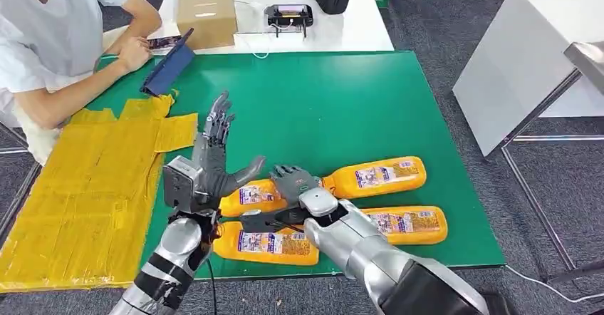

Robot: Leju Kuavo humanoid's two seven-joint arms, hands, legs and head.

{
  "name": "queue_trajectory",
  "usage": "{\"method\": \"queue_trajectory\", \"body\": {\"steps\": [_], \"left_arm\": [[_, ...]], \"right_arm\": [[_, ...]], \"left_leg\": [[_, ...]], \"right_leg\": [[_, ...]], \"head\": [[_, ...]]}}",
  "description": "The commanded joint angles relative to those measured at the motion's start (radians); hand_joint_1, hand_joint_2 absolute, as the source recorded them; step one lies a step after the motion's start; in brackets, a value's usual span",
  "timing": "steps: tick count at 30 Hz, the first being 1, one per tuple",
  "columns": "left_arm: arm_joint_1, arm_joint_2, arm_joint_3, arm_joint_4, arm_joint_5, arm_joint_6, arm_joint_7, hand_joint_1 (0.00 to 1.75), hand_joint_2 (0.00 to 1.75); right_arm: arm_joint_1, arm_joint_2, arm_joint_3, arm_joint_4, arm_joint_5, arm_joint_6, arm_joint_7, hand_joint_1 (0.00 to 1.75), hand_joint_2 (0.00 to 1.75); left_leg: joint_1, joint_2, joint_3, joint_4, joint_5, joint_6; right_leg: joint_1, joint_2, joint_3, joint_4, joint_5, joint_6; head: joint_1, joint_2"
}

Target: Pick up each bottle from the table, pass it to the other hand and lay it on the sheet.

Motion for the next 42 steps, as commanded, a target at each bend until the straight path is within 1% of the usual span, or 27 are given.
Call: {"method": "queue_trajectory", "body": {"steps": [1,6,7,10,11,12,15,16,17,18,19,20,22,23,25,26,28,29,30,31,33,34,36,38,40,41,42], "left_arm": [[-0.045,0.007,-0.053,0.074,0.0,-0.004,0.001,0.0,1.75],[-0.041,0.008,-0.051,0.073,0.0,-0.005,0.001,0.0,1.75],[-0.039,0.008,-0.048,0.069,0.001,-0.003,0.002,0.0,1.75],[-0.008,0.02,-0.035,0.036,-0.003,0.003,0.005,0.0,1.75],[-0.001,0.024,-0.033,0.028,-0.003,0.0,0.005,0.0,1.75],[0.012,0.029,-0.029,0.015,-0.011,0.007,0.006,0.0,1.75],[0.018,0.031,-0.026,0.009,-0.011,0.006,0.006,0.0,1.75],[0.02,0.031,-0.024,0.008,-0.015,0.009,0.007,0.0,1.75],[0.028,0.032,-0.019,0.003,-0.023,0.015,0.009,0.0,1.75],[0.046,0.033,-0.009,-0.012,-0.034,0.024,0.012,0.0,1.75],[0.053,0.035,-0.006,-0.017,-0.038,0.026,0.013,0.0,1.75],[0.07,0.037,0.001,-0.03,-0.047,0.032,0.014,0.0,1.75],[0.09,0.042,0.01,-0.044,-0.055,0.036,0.014,0.0,1.75],[0.104,0.046,0.018,-0.055,-0.06,0.039,0.014,0.0,1.75],[0.122,0.049,0.027,-0.066,-0.066,0.044,0.015,0.0,1.75],[0.135,0.055,0.027,-0.075,-0.079,0.047,0.017,0.0,1.75],[0.151,0.058,0.027,-0.088,-0.087,0.046,0.018,0.0,1.75],[0.158,0.059,0.027,-0.095,-0.092,0.048,0.019,0.0,1.75],[0.171,0.062,0.03,-0.11,-0.104,0.053,0.02,0.0,1.75],[0.181,0.066,0.032,-0.121,-0.112,0.056,0.022,0.0,1.75],[0.207,0.073,0.044,-0.152,-0.128,0.062,0.028,0.0,1.75],[0.22,0.08,0.05,-0.167,-0.135,0.062,0.033,0.0,1.75],[0.225,0.081,0.053,-0.171,-0.138,0.063,0.035,0.0,1.75],[0.234,0.084,0.059,-0.182,-0.147,0.061,0.037,0.0,1.75],[0.238,0.09,0.057,-0.192,-0.155,0.056,0.04,0.0,1.75],[0.239,0.091,0.058,-0.196,-0.157,0.055,0.041,0.0,1.75],[0.239,0.091,0.058,-0.196,-0.157,0.055,0.041,0.0,1.75]], "right_arm": [[0.035,-0.055,0.014,0.078,0.001,-0.035,0.012,1.71,1.75],[0.033,-0.05,0.012,0.076,0.003,-0.046,0.01,1.71,1.75],[0.035,-0.053,0.015,0.067,0.012,-0.097,0.0,1.75,1.75],[0.06,-0.079,-0.022,0.026,0.031,-0.456,-0.043,1.75,1.75],[0.058,-0.081,-0.036,0.031,0.027,-0.492,-0.053,1.75,1.75],[0.067,-0.09,-0.085,0.007,-0.003,-0.621,-0.086,1.75,1.75],[0.062,-0.091,-0.094,0.009,-0.001,-0.618,-0.094,1.75,1.75],[0.066,-0.094,-0.109,-0.009,-0.005,-0.679,-0.102,1.75,1.75],[0.107,-0.128,-0.191,-0.179,0.052,-0.731,-0.101,1.75,1.75],[0.202,-0.12,-0.415,-0.389,0.171,-0.731,-0.172,1.75,1.75],[0.232,-0.107,-0.49,-0.467,0.183,-0.731,-0.213,1.75,1.75],[0.29,-0.063,-0.648,-0.612,0.182,-0.731,-0.328,1.75,1.75],[0.32,0.002,-0.79,-0.679,0.086,-0.731,-0.487,1.75,1.75],[0.327,0.04,-0.854,-0.69,-0.118,-0.731,-0.636,1.75,1.75],[0.355,0.021,-0.824,-0.755,-0.299,-0.731,-0.669,1.75,1.75],[0.403,0.018,-0.822,-0.87,-0.485,-0.731,-0.709,1.75,1.75],[0.461,-0.027,-0.773,-0.979,-0.536,-0.731,-0.66,1.75,1.75],[0.483,-0.031,-0.767,-1.021,-0.613,-0.729,-0.66,1.75,1.75],[0.514,-0.055,-0.747,-1.079,-0.711,-0.731,-0.665,1.75,1.75],[0.532,-0.062,-0.748,-1.112,-0.74,-0.731,-0.665,1.75,1.75],[0.573,-0.074,-0.756,-1.196,-0.883,-0.696,-0.657,1.75,1.75],[0.594,-0.081,-0.754,-1.235,-0.917,-0.672,-0.65,1.75,1.75],[0.599,-0.081,-0.749,-1.244,-0.924,-0.665,-0.647,1.75,1.75],[0.609,-0.078,-0.722,-1.252,-0.945,-0.634,-0.641,1.75,1.75],[0.61,-0.073,-0.683,-1.238,-0.939,-0.619,-0.644,1.75,1.75],[0.61,-0.071,-0.672,-1.232,-0.939,-0.619,-0.644,1.75,1.75],[0.61,-0.071,-0.672,-1.232,-0.939,-0.619,-0.644,1.75,1.75]], "left_leg": [[0.002,-0.008,0.004,-0.002,0.0,-0.001],[0.001,-0.006,0.005,-0.001,0.001,-0.001],[0.002,-0.007,0.005,-0.002,0.001,-0.001],[0.001,-0.006,0.005,-0.001,0.001,0.0],[0.001,-0.004,0.005,-0.001,0.001,0.0],[0.001,-0.005,0.006,-0.002,0.001,-0.001],[0.0,-0.004,0.003,0.0,0.0,0.0],[0.0,-0.002,0.001,0.0,0.0,0.0],[0.0,-0.002,0.002,0.001,-0.001,-0.001],[0.0,-0.002,0.001,0.0,-0.001,-0.001],[0.0,-0.002,0.002,0.0,-0.001,-0.001],[0.0,-0.001,-0.001,0.0,0.0,-0.001],[0.001,0.004,0.0,0.001,-0.003,-0.002],[0.002,0.003,0.003,0.002,-0.006,-0.004],[0.002,0.001,0.001,0.003,-0.005,-0.003],[0.001,0.001,-0.003,0.001,-0.003,-0.002],[0.002,-0.008,-0.004,0.001,-0.001,-0.002],[0.002,-0.013,-0.007,0.0,0.001,0.0],[0.001,-0.016,-0.006,0.0,0.0,0.0],[0.001,-0.017,-0.006,0.002,-0.001,0.0],[0.001,-0.015,-0.004,0.001,-0.003,-0.001],[-0.001,-0.012,-0.008,0.0,0.0,0.0],[0.0,-0.013,-0.005,0.001,-0.003,-0.001],[-0.001,-0.012,-0.008,0.0,0.0,-0.001],[0.0,-0.01,-0.005,0.001,-0.002,-0.001],[-0.001,-0.01,-0.01,0.0,0.001,0.0],[0.0,-0.009,-0.007,0.001,-0.001,-0.001]], "right_leg": [[0.001,-0.001,0.007,-0.002,-0.001,-0.002],[0.001,0.0,0.007,-0.002,0.0,-0.001],[0.001,0.0,0.007,-0.002,0.0,-0.001],[0.001,-0.001,0.007,-0.002,0.0,0.0],[0.0,-0.001,0.007,-0.002,0.0,0.0],[0.0,0.0,0.008,-0.002,0.0,0.0],[0.0,0.002,0.005,0.0,0.0,0.0],[0.0,0.003,0.004,0.0,0.0,0.0],[0.0,0.006,0.004,0.001,0.0,0.0],[0.0,0.004,0.003,0.0,0.001,0.0],[0.0,0.005,0.004,0.0,0.001,-0.002],[0.001,0.003,0.001,-0.001,0.003,-0.001],[0.001,0.01,0.0,0.001,0.001,-0.003],[0.002,0.013,0.003,0.002,-0.002,-0.004],[0.001,0.01,0.001,0.005,-0.002,-0.004],[0.001,0.007,-0.003,0.003,0.0,-0.002],[0.002,0.0,-0.001,0.001,-0.001,-0.002],[0.001,-0.008,-0.002,0.001,-0.002,0.001],[0.0,-0.011,0.0,0.001,-0.003,0.0],[0.001,-0.01,0.002,0.002,-0.004,0.0],[0.0,-0.007,0.003,0.002,-0.005,-0.001],[-0.001,-0.008,-0.005,0.001,-0.002,0.0],[0.0,-0.006,-0.001,0.001,-0.004,-0.001],[-0.001,-0.006,-0.004,0.001,-0.002,0.0],[-0.001,-0.002,-0.002,0.001,-0.003,-0.001],[-0.001,-0.006,-0.006,0.0,-0.001,0.0],[0.0,-0.002,-0.004,0.001,-0.002,-0.001]], "head": [[0.0,0.0],[0.0,0.0],[0.0,0.0],[0.0,0.0],[0.0,0.0],[0.0,0.0],[0.0,0.0],[0.0,0.0],[0.0,0.0],[0.0,0.0],[0.0,0.0],[0.0,0.0],[0.0,0.0],[0.0,0.0],[0.0,0.0],[-0.002,0.0],[0.0,0.0],[-0.001,0.0],[0.002,0.0],[0.006,0.0],[0.005,0.0],[0.004,0.0],[0.004,0.0],[0.004,0.0],[0.004,0.0],[0.004,0.0],[0.004,0.0]]}}
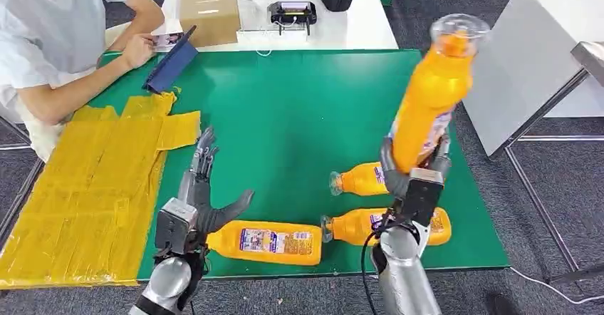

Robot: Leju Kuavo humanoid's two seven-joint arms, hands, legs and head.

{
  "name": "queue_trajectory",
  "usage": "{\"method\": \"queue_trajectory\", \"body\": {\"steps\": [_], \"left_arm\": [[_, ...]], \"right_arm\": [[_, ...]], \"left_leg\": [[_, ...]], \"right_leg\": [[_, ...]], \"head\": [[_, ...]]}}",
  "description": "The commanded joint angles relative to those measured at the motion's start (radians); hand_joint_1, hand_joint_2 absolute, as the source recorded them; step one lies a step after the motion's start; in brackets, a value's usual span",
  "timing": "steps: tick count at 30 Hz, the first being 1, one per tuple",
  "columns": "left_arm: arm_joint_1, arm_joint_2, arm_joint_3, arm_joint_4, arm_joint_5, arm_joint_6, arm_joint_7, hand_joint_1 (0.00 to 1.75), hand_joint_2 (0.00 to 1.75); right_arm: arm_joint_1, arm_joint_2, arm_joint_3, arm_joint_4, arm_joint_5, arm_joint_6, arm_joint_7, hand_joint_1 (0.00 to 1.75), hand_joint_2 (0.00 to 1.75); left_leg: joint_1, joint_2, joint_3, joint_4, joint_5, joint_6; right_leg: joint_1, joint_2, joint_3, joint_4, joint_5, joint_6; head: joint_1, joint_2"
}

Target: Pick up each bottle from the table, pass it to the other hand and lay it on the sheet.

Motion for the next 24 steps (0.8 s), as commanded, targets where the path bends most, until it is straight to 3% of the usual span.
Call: {"method": "queue_trajectory", "body": {"steps": [1,7,11,18,22,24], "left_arm": [[0.016,0.036,0.02,-0.034,-0.018,-0.01,0.012,0.0,1.75],[0.003,0.046,-0.001,-0.035,-0.008,-0.045,0.02,0.0,1.75],[-0.038,0.064,-0.025,-0.011,0.087,-0.15,0.009,0.0,1.75],[-0.043,0.062,-0.026,-0.01,0.088,-0.15,0.008,0.0,1.75],[-0.043,0.062,-0.026,-0.01,0.088,-0.15,0.008,0.0,1.75],[-0.051,0.066,-0.035,-0.01,0.102,-0.175,0.005,0.0,1.75]], "right_arm": [[0.036,-0.016,0.054,-0.104,-0.013,0.039,0.003,1.75,1.75],[0.007,-0.047,0.18,-0.04,0.014,0.116,0.015,1.75,1.75],[-0.086,-0.115,0.383,0.149,0.162,0.3,0.078,1.75,1.75],[-0.093,-0.105,0.391,0.182,0.169,0.295,0.07,1.73,1.75],[-0.093,-0.105,0.391,0.182,0.169,0.295,0.07,1.73,1.75],[-0.117,-0.122,0.447,0.22,0.244,0.326,0.099,1.75,1.75]], "left_leg": [[0.001,0.001,0.005,0.0,-0.003,-0.002],[0.002,0.002,0.006,0.001,-0.003,-0.002],[0.003,0.003,0.008,0.001,-0.004,-0.003],[0.002,0.0,0.004,-0.001,0.0,-0.002],[0.002,0.002,0.006,0.0,-0.002,-0.002],[0.002,0.002,0.006,0.0,-0.002,-0.002]], "right_leg": [[0.001,0.007,0.005,0.0,-0.002,-0.002],[0.001,0.008,0.005,0.0,-0.002,-0.002],[0.002,0.01,0.007,0.0,-0.003,-0.003],[0.001,0.004,0.004,-0.001,-0.001,-0.002],[0.001,0.007,0.006,0.0,-0.002,-0.002],[0.001,0.007,0.006,0.0,-0.002,-0.002]], "head": [[0.0,0.0],[0.0,0.0],[0.0,0.0],[0.0,0.0],[0.0,0.0],[0.0,0.0]]}}
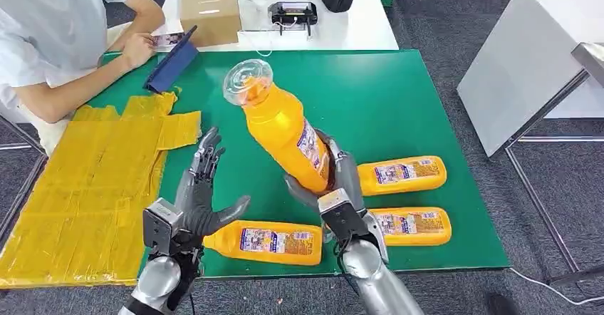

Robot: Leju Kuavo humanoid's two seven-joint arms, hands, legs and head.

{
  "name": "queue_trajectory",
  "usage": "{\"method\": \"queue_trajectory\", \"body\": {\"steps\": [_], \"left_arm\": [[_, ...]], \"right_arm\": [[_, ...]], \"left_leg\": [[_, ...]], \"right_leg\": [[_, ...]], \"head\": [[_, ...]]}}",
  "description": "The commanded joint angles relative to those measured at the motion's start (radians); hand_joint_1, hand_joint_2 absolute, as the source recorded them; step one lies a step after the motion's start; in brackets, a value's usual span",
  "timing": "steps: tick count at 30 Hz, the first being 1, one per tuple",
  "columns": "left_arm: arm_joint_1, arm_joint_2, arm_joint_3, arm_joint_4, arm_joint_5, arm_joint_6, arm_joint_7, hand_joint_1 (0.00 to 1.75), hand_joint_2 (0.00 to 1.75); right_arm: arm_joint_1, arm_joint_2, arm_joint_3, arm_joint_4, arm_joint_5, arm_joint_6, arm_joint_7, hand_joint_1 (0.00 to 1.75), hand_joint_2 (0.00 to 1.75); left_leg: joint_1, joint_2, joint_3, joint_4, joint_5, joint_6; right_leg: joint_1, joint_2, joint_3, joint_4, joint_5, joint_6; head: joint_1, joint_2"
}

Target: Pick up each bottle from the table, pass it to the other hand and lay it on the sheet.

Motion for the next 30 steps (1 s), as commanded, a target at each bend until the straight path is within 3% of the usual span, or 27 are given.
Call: {"method": "queue_trajectory", "body": {"steps": [1,3,11,24,25,30], "left_arm": [[-0.053,0.03,-0.034,0.039,0.026,-0.04,0.0,0.0,1.75],[-0.069,0.026,-0.043,0.039,0.039,-0.064,0.004,0.0,1.75],[-0.097,0.016,-0.065,0.036,0.074,-0.115,0.012,0.0,1.75],[-0.095,0.031,-0.088,0.011,0.12,-0.177,0.0,0.0,1.75],[-0.097,0.025,-0.083,0.017,0.133,-0.182,0.002,1.75,1.75],[-0.098,0.017,-0.076,0.035,0.139,-0.176,0.0,1.75,1.75]], "right_arm": [[-0.094,-0.045,0.131,0.183,0.098,0.042,0.033,1.75,1.75],[-0.132,-0.023,0.21,0.3,0.211,0.015,0.037,1.75,1.75],[-0.201,0.043,0.423,0.533,0.429,-0.053,0.087,1.75,1.75],[-0.221,0.068,0.442,0.679,0.404,-0.04,0.077,1.75,1.75],[-0.221,0.07,0.443,0.68,0.406,-0.041,0.076,1.75,1.75],[-0.2,0.076,0.438,0.661,0.403,-0.054,0.079,1.75,1.75]], "left_leg": [[0.001,0.0,0.004,0.0,-0.002,-0.001],[0.001,0.001,0.004,0.0,-0.002,-0.001],[0.002,0.002,0.004,0.0,-0.002,-0.002],[0.002,0.0,0.003,0.0,-0.002,-0.002],[0.002,-0.002,0.005,0.0,-0.002,-0.002],[0.002,-0.001,0.003,0.0,-0.001,-0.001]], "right_leg": [[0.001,0.004,0.004,-0.001,-0.001,-0.001],[0.001,0.005,0.004,-0.001,-0.001,-0.002],[0.001,0.006,0.003,0.0,-0.001,-0.002],[0.001,0.003,0.002,0.0,-0.002,-0.002],[0.001,0.003,0.004,0.0,-0.003,-0.002],[0.001,0.002,0.001,0.0,-0.002,-0.001]], "head": [[0.0,0.0],[0.0,0.0],[0.0,0.0],[0.0,0.0],[0.0,0.0],[0.0,0.0]]}}
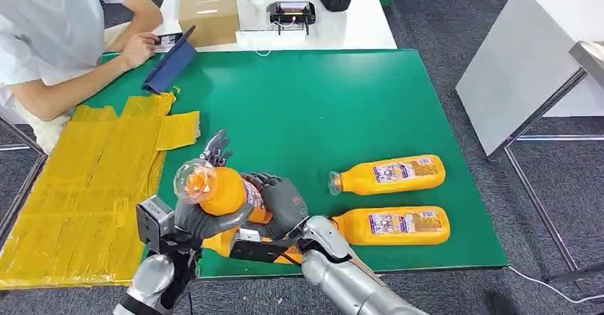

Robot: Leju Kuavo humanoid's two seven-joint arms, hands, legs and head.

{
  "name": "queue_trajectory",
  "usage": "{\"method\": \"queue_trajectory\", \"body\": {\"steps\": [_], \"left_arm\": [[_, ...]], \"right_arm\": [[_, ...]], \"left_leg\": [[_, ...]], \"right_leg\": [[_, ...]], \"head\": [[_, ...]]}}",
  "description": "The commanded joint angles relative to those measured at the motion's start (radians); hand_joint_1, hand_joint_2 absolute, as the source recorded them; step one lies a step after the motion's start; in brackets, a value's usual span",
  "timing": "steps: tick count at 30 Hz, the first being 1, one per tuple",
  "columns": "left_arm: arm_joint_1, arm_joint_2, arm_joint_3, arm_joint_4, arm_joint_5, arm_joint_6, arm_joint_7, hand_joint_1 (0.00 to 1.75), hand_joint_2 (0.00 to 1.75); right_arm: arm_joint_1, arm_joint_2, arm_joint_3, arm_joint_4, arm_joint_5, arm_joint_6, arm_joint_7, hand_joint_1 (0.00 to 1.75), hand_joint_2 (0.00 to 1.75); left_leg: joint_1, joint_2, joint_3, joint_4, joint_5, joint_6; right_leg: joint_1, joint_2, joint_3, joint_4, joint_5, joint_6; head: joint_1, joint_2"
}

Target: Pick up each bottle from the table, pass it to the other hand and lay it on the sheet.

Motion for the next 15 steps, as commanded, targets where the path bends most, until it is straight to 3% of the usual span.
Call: {"method": "queue_trajectory", "body": {"steps": [1,15], "left_arm": [[-0.088,-0.006,-0.056,0.035,0.015,-0.014,0.002,1.75,1.75],[-0.09,-0.015,-0.052,0.056,-0.028,0.041,-0.003,1.75,1.75]], "right_arm": [[0.02,0.009,0.103,0.104,0.021,-0.001,-0.011,1.75,1.75],[0.039,-0.003,0.087,0.034,0.003,-0.012,-0.021,1.75,1.75]], "left_leg": [[0.002,-0.005,0.005,0.0,-0.002,-0.002],[0.002,-0.004,0.003,0.0,-0.001,-0.001]], "right_leg": [[0.001,0.0,0.007,-0.001,-0.003,-0.002],[0.001,0.0,0.005,-0.001,-0.002,-0.001]], "head": [[0.0,0.0],[0.0,0.0]]}}
